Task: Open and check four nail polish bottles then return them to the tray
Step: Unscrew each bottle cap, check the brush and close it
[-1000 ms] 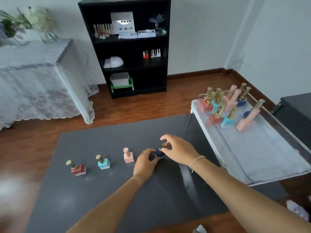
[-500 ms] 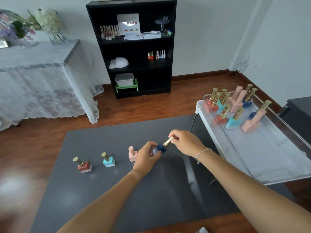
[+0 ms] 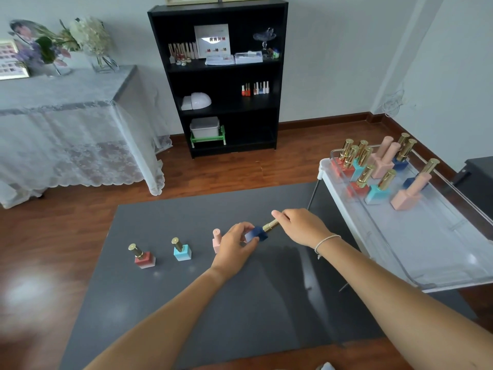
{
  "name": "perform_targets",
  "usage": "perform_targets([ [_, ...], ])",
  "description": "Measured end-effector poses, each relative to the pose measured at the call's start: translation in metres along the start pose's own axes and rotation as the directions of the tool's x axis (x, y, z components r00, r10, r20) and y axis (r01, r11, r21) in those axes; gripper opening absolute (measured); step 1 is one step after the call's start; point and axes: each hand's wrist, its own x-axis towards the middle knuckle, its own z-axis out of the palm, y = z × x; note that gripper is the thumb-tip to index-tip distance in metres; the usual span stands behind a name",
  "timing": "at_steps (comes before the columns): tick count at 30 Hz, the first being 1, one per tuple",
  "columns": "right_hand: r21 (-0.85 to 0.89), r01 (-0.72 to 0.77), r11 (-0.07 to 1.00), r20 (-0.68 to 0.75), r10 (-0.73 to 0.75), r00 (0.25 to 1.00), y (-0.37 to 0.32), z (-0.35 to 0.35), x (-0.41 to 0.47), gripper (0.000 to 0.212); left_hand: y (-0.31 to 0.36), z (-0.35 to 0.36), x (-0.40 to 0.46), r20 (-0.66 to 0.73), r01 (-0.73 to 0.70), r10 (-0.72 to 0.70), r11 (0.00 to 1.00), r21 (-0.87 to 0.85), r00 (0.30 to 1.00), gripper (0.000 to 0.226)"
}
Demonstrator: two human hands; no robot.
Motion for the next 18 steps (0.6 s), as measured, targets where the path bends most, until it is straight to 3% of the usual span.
perform_targets([
  [4,0.047,-0.01,0.999,-0.026,0.012,1.0,0.0,0.001,-0.001,0.046,0.002,-0.003,-0.001,0.034,-0.018,0.019,1.0,-0.014,0.999,0.01],
  [8,0.096,0.077,0.992,-0.006,-0.077,0.997,0.004,0.001,-0.002,0.012,0.007,-0.005,-0.001,0.029,-0.017,0.017,1.0,-0.012,0.999,0.01],
  [14,0.082,0.004,0.997,-0.04,-0.001,0.999,0.002,0.0,0.001,0.048,0.011,-0.006,0.0,0.023,-0.016,0.015,1.0,0.006,1.0,0.009],
  [18,0.125,0.047,0.991,-0.05,-0.041,0.998,0.005,-0.004,0.001,0.022,0.015,-0.007,0.0,0.023,-0.006,0.006,1.0,0.012,1.0,0.009],
])
